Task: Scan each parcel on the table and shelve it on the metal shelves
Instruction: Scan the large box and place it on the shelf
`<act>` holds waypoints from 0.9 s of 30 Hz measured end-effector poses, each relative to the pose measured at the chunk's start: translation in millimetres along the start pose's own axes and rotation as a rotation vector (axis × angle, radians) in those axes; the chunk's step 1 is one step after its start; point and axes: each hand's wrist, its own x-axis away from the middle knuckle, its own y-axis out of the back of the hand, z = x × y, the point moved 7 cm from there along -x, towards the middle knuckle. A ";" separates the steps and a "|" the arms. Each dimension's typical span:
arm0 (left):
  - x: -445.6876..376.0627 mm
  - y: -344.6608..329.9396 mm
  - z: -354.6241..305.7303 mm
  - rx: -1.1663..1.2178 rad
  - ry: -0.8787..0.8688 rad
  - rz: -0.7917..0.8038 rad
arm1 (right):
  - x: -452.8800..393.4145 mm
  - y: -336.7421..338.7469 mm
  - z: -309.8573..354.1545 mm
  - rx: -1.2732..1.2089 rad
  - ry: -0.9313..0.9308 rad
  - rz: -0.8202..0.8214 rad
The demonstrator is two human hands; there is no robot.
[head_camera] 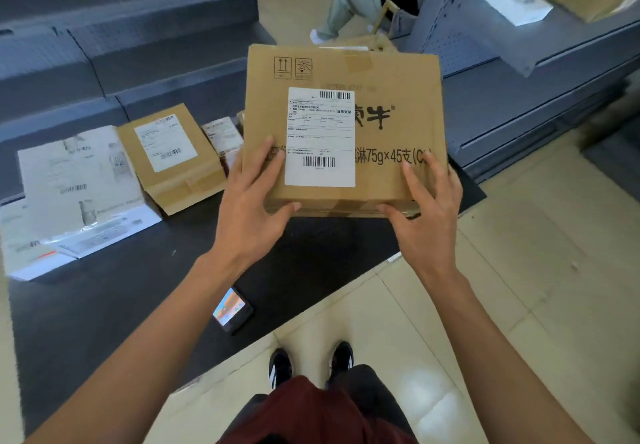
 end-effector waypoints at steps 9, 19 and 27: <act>-53.1 -89.7 -77.8 0.052 -0.227 0.164 | 15.1 88.5 -78.4 0.090 -0.180 -0.152; -94.9 -221.7 -216.5 0.150 -0.411 0.293 | 41.3 201.5 -203.2 0.193 -0.300 -0.375; -120.8 -298.7 -318.9 0.151 -0.502 0.294 | 41.4 282.3 -286.5 0.254 -0.305 -0.492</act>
